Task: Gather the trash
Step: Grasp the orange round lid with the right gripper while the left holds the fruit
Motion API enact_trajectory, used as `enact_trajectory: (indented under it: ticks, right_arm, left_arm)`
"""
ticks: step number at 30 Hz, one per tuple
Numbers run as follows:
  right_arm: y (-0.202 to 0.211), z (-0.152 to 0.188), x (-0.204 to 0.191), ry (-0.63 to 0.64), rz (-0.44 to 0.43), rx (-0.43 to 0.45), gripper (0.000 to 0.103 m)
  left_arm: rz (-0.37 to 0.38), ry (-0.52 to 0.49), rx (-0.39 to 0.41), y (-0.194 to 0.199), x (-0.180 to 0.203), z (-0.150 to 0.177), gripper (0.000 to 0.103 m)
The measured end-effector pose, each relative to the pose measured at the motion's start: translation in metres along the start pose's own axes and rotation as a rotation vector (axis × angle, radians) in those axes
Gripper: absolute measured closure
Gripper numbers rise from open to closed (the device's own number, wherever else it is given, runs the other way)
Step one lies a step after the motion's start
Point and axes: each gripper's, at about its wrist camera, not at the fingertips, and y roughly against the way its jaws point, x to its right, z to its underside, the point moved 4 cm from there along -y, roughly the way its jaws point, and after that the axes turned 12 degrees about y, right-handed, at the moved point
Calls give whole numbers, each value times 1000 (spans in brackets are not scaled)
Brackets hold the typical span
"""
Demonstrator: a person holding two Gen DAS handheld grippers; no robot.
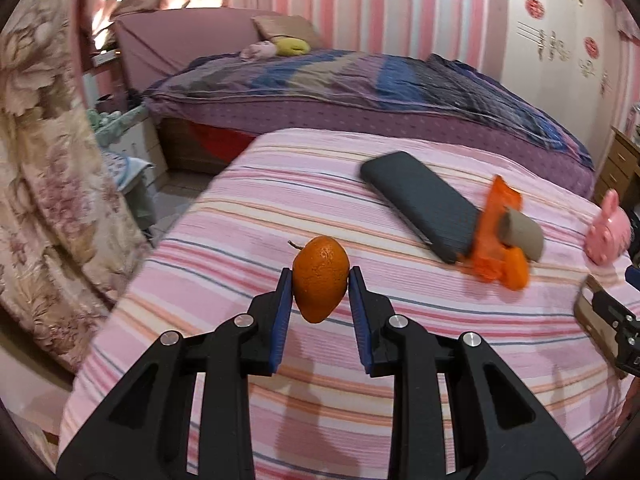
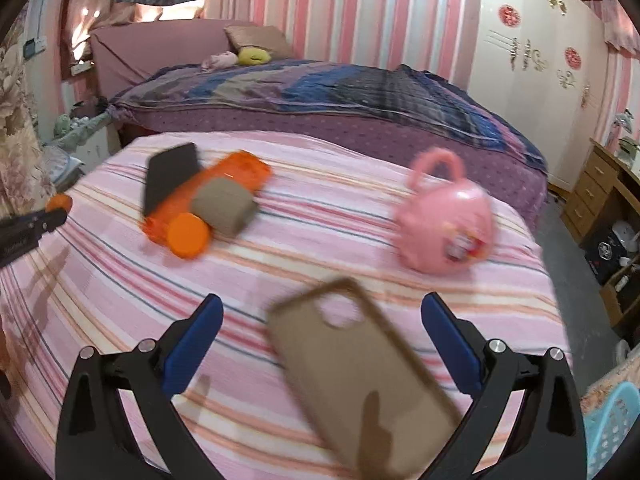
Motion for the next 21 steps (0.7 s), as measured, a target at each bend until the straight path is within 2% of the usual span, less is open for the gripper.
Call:
enact_trajectory:
  ticks: [4, 8, 9, 12, 17, 20, 21]
  right_arm:
    - [-19, -16, -24, 18, -38, -6, 6]
    - [-38, -28, -42, 31, -102, -11, 7]
    - [-44, -29, -48, 37, -124, -27, 10]
    - [-54, -36, -61, 48, -167, -61, 30]
    - [-63, -47, -79, 96, -217, -75, 41]
    - [-68, -46, -86, 113, -251, -84, 51]
    - [-69, -44, -85, 114, -250, -82, 59]
  left_arm:
    - [-39, 15, 8, -1, -16, -6, 76]
    - [-32, 22, 11, 1, -20, -9, 76]
    - [-30, 22, 14, 3, -21, -9, 76]
    - [-18, 18, 18, 6, -19, -9, 76]
    - [-2, 24, 9, 6, -15, -9, 76]
    - [1, 28, 4, 6, -15, -9, 76]
    - [-4, 23, 5, 7, -15, -9, 76]
